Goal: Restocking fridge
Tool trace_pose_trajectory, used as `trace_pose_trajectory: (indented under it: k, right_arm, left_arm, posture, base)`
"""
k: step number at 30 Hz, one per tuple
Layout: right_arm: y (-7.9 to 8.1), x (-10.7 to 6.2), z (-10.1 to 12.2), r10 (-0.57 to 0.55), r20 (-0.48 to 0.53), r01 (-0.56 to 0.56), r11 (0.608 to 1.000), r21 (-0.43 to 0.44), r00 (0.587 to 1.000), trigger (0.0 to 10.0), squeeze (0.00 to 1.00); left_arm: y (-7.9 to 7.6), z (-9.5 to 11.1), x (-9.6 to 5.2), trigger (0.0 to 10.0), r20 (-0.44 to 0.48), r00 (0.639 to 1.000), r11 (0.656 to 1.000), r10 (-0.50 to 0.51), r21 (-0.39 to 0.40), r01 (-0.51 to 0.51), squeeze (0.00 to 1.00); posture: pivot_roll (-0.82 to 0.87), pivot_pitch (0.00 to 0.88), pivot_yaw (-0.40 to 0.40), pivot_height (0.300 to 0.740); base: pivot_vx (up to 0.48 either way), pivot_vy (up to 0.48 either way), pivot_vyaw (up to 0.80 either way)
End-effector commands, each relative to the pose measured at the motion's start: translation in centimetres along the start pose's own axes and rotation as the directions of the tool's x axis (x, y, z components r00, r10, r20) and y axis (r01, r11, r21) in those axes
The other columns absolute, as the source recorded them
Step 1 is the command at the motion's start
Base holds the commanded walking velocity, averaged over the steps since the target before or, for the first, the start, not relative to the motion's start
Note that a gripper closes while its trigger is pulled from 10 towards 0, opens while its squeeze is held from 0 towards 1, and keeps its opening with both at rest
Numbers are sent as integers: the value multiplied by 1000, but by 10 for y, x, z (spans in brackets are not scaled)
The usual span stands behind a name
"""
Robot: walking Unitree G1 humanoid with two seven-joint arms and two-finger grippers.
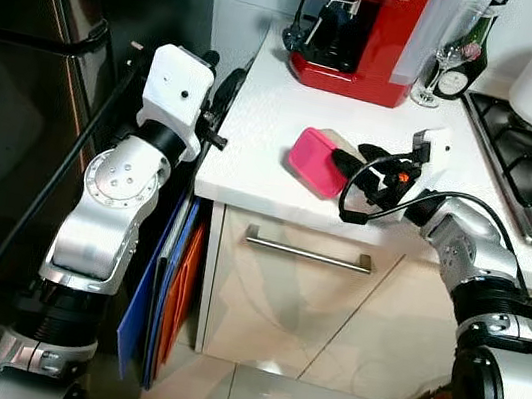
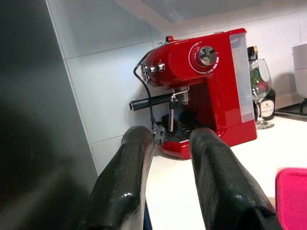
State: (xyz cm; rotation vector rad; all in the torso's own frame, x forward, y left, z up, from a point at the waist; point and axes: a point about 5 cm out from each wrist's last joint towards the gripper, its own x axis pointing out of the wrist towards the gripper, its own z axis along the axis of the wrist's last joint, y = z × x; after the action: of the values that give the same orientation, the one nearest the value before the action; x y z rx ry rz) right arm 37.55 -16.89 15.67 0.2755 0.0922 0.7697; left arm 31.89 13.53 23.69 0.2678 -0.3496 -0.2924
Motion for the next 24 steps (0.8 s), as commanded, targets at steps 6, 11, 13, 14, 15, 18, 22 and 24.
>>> trace_pose_trajectory:
  k: [6, 11, 13, 14, 15, 18, 22, 24]
  right_arm:
    - [-6, -3, -15, -133, 92, 110, 970, 216, 987, 0, 0]
    - [-8, 0, -2, -213, 226, 129, 932, 340, 951, 0, 0]
    - [-9, 1, -1, -248, 251, 138, 912, 386, 936, 0, 0]
    - [-11, 0, -1, -278, 259, 152, 895, 418, 925, 0, 0]
    - [-12, -1, -2, -298, 261, 162, 884, 439, 918, 0, 0]
    - [-20, -6, -6, -409, 257, 230, 821, 523, 876, 0, 0]
    - [-30, -17, -19, -552, 189, 338, 710, 618, 812, 0, 0]
    - [-31, -18, -20, -561, 183, 353, 708, 612, 808, 0, 0]
  left_arm:
    - [-2, 3, 3, 10000, 13, 1000, 1000, -20, 7, 20, 0]
    - [-4, 3, 5, 10000, 14, 999, 1000, -30, 6, 30, 0]
    - [-5, 3, 6, 10000, 17, 999, 999, -35, 4, 35, 0]
    - [-6, 4, 7, 10000, 20, 999, 999, -39, 3, 39, 0]
    - [-7, 4, 7, 10000, 21, 999, 999, -41, 3, 41, 0]
    - [-7, 5, 7, 10000, 23, 999, 999, -47, 6, 47, 0]
    - [-4, 4, 7, 10000, 18, 999, 999, -44, 12, 44, 0]
    - [-3, 4, 8, 10000, 18, 999, 999, -43, 13, 43, 0]
  posture:
    - [148, 0, -25, 740]
    - [134, 0, -19, 740]
    - [134, 0, -18, 740]
    - [137, 0, -15, 740]
    - [137, 0, -15, 740]
    - [140, 0, -12, 740]
    - [142, 0, -11, 740]
    - [141, 0, -13, 740]
  base:
    - [0, 0, 0]
    - [0, 0, 0]
    - [0, 0, 0]
    - [0, 0, 0]
    - [0, 0, 0]
    - [0, 0, 0]
    - [0, 0, 0]
    - [0, 0, 0]
